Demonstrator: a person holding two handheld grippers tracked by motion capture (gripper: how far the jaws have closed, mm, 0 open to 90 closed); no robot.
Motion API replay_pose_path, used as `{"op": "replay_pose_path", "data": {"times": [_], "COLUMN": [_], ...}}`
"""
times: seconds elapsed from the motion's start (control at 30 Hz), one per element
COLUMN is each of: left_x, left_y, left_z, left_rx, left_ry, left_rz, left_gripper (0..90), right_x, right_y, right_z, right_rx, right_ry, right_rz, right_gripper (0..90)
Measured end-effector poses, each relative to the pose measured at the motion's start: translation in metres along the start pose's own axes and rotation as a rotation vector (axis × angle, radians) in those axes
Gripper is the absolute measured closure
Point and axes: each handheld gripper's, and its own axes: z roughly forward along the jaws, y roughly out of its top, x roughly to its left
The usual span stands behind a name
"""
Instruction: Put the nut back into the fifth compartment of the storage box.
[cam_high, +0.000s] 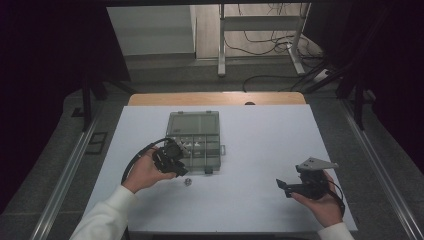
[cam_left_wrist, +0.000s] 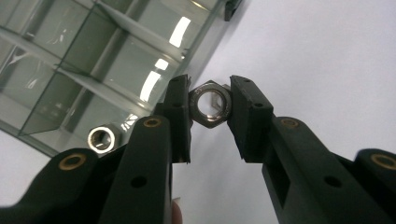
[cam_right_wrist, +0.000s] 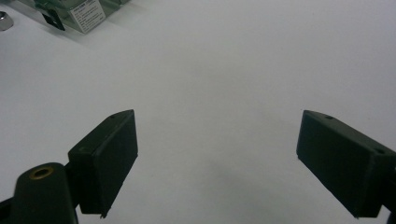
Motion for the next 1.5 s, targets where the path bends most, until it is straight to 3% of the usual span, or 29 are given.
{"op": "replay_pose_path", "data": {"times": [0.7,1.1,1.5], "left_x": [0.028,0.045,0.059], "left_y": [0.000,-0.004,-0.003], "left_z": [-0.015,-0.010,-0.001], "left_rx": [-0.004,0.000,0.030], "left_ry": [0.039,0.074,0.076], "left_rz": [-0.062,-0.122,-0.158], "left_gripper": [69.5,69.5,69.4], "right_x": [-0.001,-0.001,-0.002], "right_y": [0.000,0.000,0.000], "right_z": [0.000,0.000,0.000], "right_rx": [0.001,0.003,0.001], "right_ry": [0.001,0.000,0.000], "right_rz": [0.000,-0.001,0.002], "right_gripper": [12.9,12.9,12.9]}}
